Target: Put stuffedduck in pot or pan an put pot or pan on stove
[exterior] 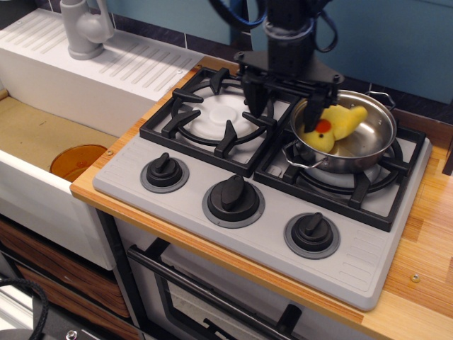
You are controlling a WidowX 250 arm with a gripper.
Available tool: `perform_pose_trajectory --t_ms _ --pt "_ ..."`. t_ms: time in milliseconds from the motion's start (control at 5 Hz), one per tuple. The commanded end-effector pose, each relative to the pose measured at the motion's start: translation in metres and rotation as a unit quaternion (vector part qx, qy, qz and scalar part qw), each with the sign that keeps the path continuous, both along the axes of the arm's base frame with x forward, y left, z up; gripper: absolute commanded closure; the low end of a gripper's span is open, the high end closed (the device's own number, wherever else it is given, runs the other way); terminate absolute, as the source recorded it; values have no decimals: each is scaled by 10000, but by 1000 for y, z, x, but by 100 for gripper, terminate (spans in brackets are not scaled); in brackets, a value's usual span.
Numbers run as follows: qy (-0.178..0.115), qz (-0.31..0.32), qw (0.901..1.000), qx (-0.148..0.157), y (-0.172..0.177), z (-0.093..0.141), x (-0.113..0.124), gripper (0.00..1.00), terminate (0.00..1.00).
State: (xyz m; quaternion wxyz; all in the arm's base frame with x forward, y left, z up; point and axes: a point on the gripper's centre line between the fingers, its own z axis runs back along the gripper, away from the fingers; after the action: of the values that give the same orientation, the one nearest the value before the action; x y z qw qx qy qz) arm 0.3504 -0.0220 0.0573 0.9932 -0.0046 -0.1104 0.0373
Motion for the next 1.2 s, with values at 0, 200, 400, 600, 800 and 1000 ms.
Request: perform_pose_trajectory --t_ms 0,200,400,600,800,1000 --pt "-418 -1 9991 -61 -10 -1 5 0 0" --pt "-378 79 9993 -4 -18 1 3 100 0" --pt "-314 100 9994 71 -23 6 3 100 0" --pt "-275 109 9995 94 -26 11 6 100 0" --pt "-234 106 9996 132 -30 17 8 100 0" --pt "-130 99 9997 177 -32 29 7 100 0"
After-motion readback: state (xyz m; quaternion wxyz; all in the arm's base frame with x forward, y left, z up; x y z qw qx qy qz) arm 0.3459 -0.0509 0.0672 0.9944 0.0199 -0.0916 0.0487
